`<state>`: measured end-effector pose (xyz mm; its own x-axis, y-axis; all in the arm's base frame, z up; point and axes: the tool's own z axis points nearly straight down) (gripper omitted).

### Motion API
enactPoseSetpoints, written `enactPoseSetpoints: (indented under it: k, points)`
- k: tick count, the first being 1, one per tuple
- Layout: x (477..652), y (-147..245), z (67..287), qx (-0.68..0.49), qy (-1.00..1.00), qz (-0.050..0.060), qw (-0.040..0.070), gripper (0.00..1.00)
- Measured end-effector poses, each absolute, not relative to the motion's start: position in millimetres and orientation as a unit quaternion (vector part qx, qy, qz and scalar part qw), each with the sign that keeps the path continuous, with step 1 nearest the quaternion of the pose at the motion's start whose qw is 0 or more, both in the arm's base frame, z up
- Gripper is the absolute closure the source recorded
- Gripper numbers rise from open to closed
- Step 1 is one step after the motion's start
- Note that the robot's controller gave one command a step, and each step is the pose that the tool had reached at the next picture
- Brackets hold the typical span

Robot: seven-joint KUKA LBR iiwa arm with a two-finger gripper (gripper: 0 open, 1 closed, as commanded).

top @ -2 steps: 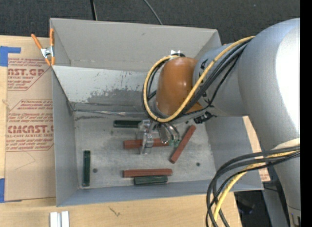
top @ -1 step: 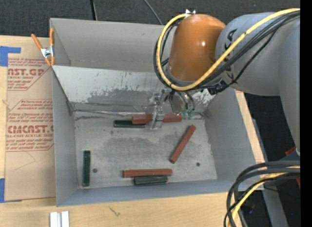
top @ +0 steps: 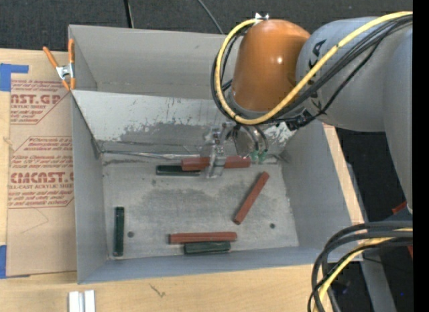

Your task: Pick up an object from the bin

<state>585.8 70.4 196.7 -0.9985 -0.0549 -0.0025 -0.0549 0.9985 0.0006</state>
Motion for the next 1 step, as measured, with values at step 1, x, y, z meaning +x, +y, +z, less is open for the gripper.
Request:
enactPoseSetpoints:
  k: [1]
  points:
    - [567.0,41.1,338.3,-0.226,0.974,0.0,0.002,1.0]
